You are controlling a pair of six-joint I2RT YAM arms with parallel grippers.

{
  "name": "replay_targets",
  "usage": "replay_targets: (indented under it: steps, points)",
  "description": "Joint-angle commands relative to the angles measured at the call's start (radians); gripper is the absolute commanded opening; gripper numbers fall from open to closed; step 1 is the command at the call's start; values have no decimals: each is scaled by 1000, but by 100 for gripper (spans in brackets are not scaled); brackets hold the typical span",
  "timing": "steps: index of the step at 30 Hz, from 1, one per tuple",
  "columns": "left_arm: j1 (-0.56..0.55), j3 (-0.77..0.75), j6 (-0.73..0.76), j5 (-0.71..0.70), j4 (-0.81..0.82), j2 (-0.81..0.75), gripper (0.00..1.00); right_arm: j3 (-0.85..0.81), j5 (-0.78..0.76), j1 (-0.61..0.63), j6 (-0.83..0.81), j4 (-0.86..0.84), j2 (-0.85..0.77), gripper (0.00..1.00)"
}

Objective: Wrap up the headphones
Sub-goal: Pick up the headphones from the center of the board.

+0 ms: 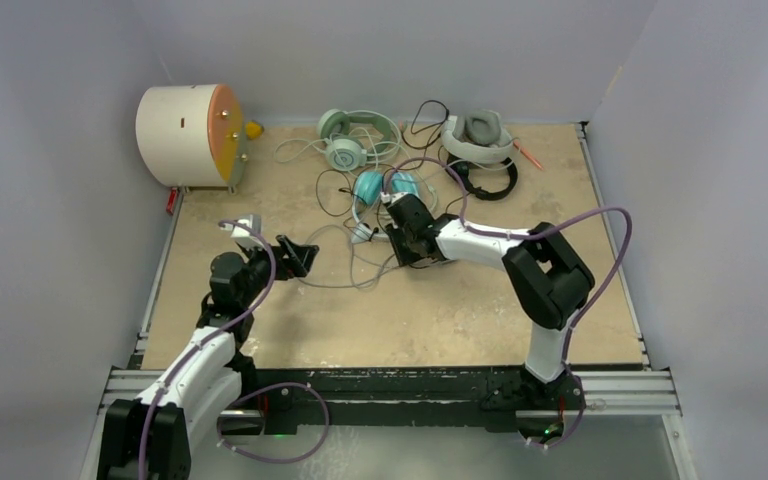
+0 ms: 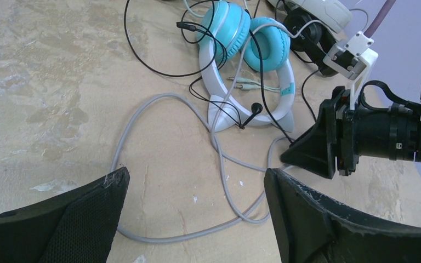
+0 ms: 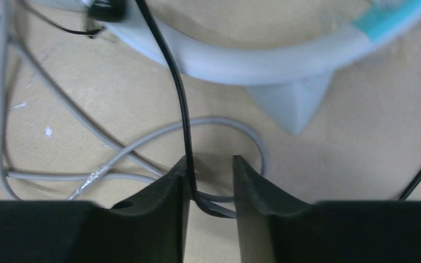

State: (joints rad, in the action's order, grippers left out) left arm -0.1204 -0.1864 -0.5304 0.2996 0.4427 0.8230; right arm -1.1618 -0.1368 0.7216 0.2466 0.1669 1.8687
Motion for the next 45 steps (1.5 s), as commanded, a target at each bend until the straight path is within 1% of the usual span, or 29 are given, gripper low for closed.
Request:
replay_targets:
  steps: [1, 4, 5, 8, 11, 13, 15, 16, 17, 19, 20, 22, 23, 24, 25, 26, 27, 29, 30, 32, 34, 37, 43, 45]
  points:
    - [-7, 2, 16, 13, 49, 4, 91, 34, -135, -3, 82, 125, -71, 23]
    - [-7, 1, 15, 17, 54, 13, 91, 84, -183, -5, 71, 112, -197, 4]
    - [-7, 1, 15, 21, 57, 19, 91, 91, -186, -6, 61, 114, -236, 0]
    - [-8, -4, 12, 31, 57, 34, 91, 77, -213, -11, 44, 162, -346, 0]
    - [-16, -11, 5, 38, 57, 45, 91, 48, -299, -48, 71, 241, -420, 0]
    - [-23, -21, -9, 36, 59, 58, 91, 15, -317, -134, 137, 311, -457, 0]
    - [-36, -40, -29, 28, 54, 78, 91, -7, -302, -265, 209, 372, -492, 0]
    - [-49, -56, -40, 18, 46, 91, 91, -10, -287, -364, 239, 389, -509, 0]
    - [-65, -74, -45, 0, 29, 107, 91, -7, -275, -434, 275, 398, -530, 0]
    - [-101, -116, -57, -43, -8, 141, 91, 7, -272, -545, 366, 421, -573, 0]
    - [-118, -135, -62, -65, -26, 158, 91, 21, -256, -579, 387, 411, -593, 0]
    - [-153, -171, -75, -117, -71, 182, 91, 48, -205, -598, 368, 361, -616, 1]
    - [-166, -186, -82, -134, -87, 194, 92, 53, -154, -598, 343, 344, -613, 7]
    - [-175, -199, -89, -147, -99, 200, 92, 49, -106, -598, 320, 337, -594, 22]
    - [-182, -209, -96, -160, -113, 204, 92, 40, -81, -599, 300, 337, -574, 46]
    - [-188, -219, -102, -176, -131, 204, 92, 29, -63, -598, 254, 329, -554, 61]
    - [-191, -227, -111, -195, -150, 202, 92, 21, 0, -595, 216, 330, -539, 64]
    - [-191, -237, -134, -239, -196, 191, 92, 37, 116, -575, 152, 276, -527, 68]
    - [-191, -238, -139, -257, -212, 183, 92, 38, 131, -549, 133, 258, -523, 69]
    - [-191, -238, -154, -291, -246, 165, 93, 25, 94, -463, 105, 246, -506, 72]
    - [-191, -238, -170, -333, -282, 144, 96, 4, 72, -391, 87, 225, -473, 74]
    - [-191, -240, -193, -378, -336, 114, 100, -40, 97, -325, 89, 195, -392, 74]
    - [-191, -253, -207, -431, -421, 74, 100, -196, 13, -210, 116, 197, -154, 75]
    - [-191, -254, -210, -431, -431, 65, 100, -248, -26, -192, 145, 191, -86, 78]
